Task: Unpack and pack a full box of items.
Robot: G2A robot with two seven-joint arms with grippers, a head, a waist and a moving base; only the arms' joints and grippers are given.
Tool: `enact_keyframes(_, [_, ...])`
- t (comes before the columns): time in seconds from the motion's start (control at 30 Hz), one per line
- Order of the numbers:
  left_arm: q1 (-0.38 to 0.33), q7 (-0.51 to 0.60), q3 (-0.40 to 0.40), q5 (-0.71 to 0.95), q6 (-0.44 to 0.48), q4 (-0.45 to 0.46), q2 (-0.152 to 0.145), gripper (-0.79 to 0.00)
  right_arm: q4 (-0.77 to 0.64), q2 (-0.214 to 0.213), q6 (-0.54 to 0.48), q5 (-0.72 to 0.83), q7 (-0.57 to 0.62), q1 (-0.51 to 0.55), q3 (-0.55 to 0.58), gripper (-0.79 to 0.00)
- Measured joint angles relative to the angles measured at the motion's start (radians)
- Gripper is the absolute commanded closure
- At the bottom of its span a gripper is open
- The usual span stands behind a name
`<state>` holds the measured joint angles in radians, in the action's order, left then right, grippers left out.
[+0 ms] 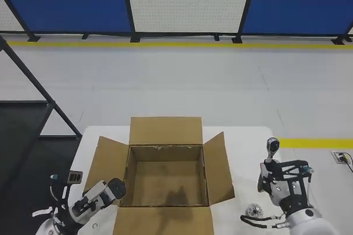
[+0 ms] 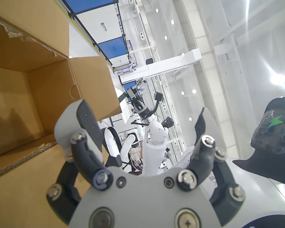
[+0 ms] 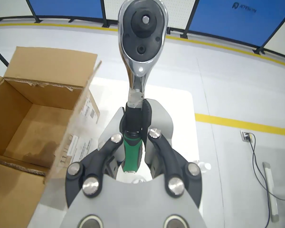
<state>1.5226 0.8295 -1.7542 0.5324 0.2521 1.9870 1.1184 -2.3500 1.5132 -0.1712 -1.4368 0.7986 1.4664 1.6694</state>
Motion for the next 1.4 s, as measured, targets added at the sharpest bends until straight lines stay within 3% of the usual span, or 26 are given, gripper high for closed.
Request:
enact_keyframes(0.53, [0.0, -0.001, 0.0, 0.0, 0.0, 0.0, 0.0, -0.785, 0.013, -0.002, 0.006, -0.005, 0.01, 0.002, -0.009, 0.0])
enact_keyframes(1.0, [-0.053, 0.014, 0.033, 0.029, -0.029, -0.038, -0.004, -0.785, 0.035, -0.029, -0.009, 0.073, 0.432, 0.004, 0.111, 0.0])
enact_keyframes(1.4, [-0.098, 0.014, 0.061, 0.026, -0.04, -0.067, -0.007, -0.785, 0.228, -0.051, 0.005, 0.08, 0.571, -0.038, 0.127, 0.0])
